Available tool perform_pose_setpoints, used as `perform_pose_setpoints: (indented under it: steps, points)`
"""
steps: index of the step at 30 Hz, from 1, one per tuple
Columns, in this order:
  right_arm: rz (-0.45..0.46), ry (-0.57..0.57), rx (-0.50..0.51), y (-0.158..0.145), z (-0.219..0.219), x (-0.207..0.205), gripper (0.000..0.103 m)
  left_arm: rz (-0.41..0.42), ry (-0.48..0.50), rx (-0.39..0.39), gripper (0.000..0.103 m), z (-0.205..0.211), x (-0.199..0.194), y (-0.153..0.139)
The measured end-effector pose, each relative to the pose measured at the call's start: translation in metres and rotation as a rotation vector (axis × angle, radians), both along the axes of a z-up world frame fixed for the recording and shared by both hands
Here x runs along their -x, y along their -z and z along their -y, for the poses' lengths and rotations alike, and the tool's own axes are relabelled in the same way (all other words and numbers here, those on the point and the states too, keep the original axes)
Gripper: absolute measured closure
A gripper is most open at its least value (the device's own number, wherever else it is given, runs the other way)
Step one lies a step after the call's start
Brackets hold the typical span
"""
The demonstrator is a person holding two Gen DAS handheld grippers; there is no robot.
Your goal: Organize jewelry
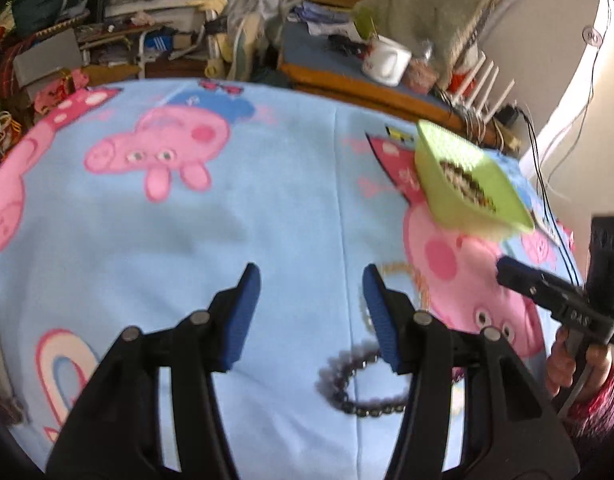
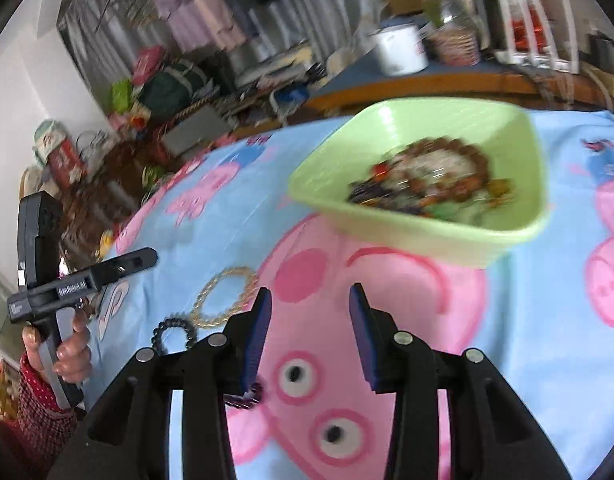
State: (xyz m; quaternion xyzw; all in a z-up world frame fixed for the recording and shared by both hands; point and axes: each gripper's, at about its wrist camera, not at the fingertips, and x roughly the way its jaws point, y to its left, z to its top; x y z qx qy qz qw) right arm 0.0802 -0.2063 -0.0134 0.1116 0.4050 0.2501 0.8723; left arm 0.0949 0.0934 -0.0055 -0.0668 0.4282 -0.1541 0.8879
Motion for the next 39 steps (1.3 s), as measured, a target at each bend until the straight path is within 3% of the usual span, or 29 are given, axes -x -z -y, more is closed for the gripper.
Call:
perform_pose_setpoints:
  steps: [5,7,9,10,12,14,20,29,33,39]
  points:
    - [0.007,-0.095,0.092,-0.001,-0.047,-0.012,0.103,-0.002,0.109,0.002,0.055,0.028,0.007,0.009]
    - [0.017,-0.134,0.154,0.0,-0.067,-0.017,0.103,-0.001,0.146,-0.074,0.063,0.046,0.007,0.015]
    - [0.025,-0.163,0.198,0.003,-0.079,-0.02,0.103,-0.029,0.161,-0.136,0.08,0.057,0.005,0.024]
    - [0.03,-0.183,0.231,0.005,-0.088,-0.022,0.103,-0.039,0.164,-0.162,0.083,0.06,0.004,0.029]
    - [0.032,-0.212,0.287,0.013,-0.1,-0.024,0.103,0.001,0.16,-0.223,0.094,0.065,0.006,0.03]
    - [0.046,-0.215,0.293,0.014,-0.1,-0.023,0.103,-0.006,0.153,-0.214,0.096,0.064,0.005,0.03]
    - [0.089,-0.161,0.192,-0.01,-0.069,-0.012,0.103,0.008,0.154,-0.106,0.097,0.065,-0.007,0.008]
    - [0.215,0.053,0.126,-0.07,0.016,-0.026,0.103,0.194,0.262,-0.05,0.096,0.145,-0.042,-0.065]
    - [0.22,0.135,0.1,-0.075,0.052,-0.039,0.103,0.196,0.284,-0.037,0.096,0.18,-0.068,-0.069]
    - [0.181,0.188,0.082,-0.054,0.076,-0.069,0.103,0.165,0.293,-0.096,0.096,0.215,-0.104,-0.048]
